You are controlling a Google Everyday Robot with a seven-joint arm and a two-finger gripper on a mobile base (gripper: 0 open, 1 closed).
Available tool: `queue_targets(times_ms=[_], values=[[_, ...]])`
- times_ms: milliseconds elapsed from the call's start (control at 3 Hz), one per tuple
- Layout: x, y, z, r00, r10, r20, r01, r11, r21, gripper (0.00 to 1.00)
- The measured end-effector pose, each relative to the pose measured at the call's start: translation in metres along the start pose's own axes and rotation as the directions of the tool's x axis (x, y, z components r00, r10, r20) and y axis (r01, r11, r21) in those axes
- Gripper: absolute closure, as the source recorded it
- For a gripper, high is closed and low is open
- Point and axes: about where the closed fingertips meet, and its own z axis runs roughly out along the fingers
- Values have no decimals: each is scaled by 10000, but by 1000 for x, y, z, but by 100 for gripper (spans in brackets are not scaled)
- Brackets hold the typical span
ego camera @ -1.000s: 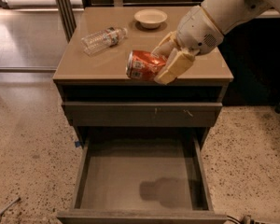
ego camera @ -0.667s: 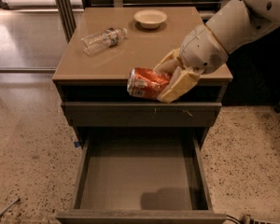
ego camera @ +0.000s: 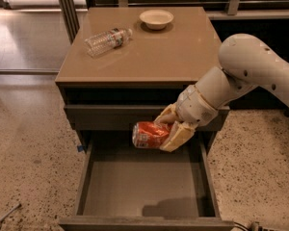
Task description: Place coke can into middle drawer
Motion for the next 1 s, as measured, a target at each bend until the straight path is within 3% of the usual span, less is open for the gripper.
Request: queue_targets(times_ms=[667, 1000], values=[[-1, 6, 5, 9997, -116, -218, 120, 9998, 182, 100], [21, 20, 28, 9963, -18, -861, 82, 9972, 740, 100]])
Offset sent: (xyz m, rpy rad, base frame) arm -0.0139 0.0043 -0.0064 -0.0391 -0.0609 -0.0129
